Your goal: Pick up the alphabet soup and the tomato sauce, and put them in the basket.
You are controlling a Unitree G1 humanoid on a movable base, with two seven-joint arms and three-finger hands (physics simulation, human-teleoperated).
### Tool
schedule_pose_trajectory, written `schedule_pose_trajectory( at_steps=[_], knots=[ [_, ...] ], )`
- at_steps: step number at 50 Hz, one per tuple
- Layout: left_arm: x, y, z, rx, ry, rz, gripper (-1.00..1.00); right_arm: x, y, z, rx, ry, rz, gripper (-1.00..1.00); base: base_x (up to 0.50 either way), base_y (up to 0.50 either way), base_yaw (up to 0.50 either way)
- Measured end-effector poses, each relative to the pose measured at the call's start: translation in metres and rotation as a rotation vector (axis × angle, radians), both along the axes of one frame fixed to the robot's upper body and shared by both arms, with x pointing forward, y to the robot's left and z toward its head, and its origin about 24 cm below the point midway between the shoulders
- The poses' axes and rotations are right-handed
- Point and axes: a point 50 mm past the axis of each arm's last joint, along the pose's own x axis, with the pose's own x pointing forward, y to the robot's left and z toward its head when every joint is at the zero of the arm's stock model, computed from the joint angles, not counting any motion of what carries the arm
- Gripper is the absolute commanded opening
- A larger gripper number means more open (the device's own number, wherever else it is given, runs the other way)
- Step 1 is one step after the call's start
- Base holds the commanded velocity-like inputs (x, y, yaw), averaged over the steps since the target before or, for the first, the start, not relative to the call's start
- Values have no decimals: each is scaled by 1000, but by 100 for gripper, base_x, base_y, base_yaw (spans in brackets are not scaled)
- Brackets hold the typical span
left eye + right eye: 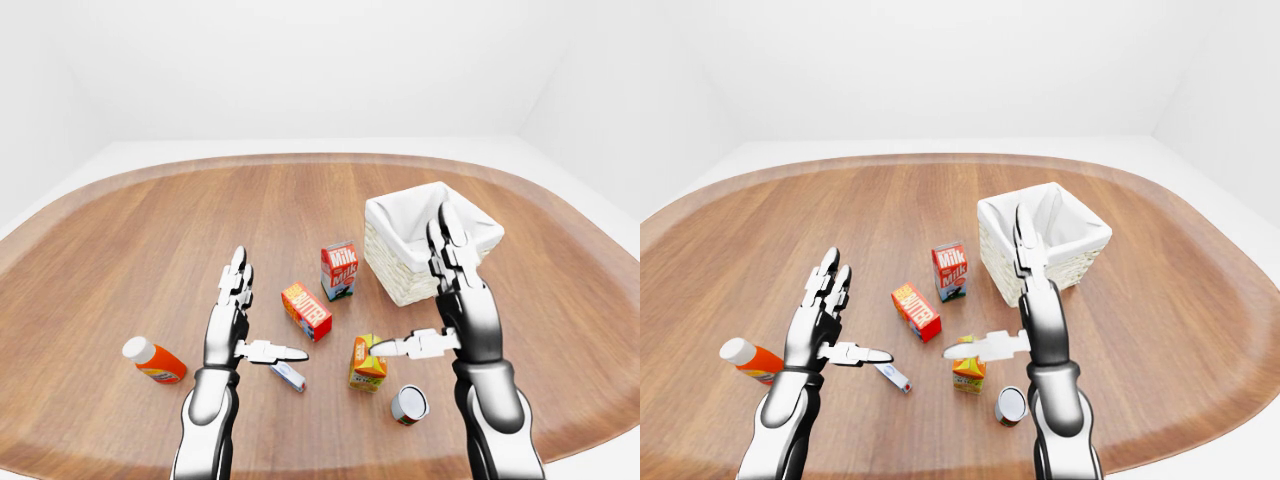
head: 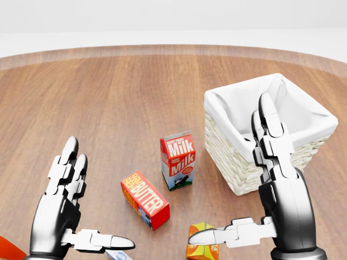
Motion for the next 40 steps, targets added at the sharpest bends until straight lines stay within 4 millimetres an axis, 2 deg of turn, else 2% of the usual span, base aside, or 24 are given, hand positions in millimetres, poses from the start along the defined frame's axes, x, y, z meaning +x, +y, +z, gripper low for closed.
schedule_pose_trajectory(
  at_steps=[23,40],
  knots=[
    [0,0,0,0,0,2,100,-16,-6,-40,14,200,-51,100,0,0,0],
    [0,1,1,3,-4,8,100,-35,-5,-56,0,291,-68,100,0,0,0]
  ],
)
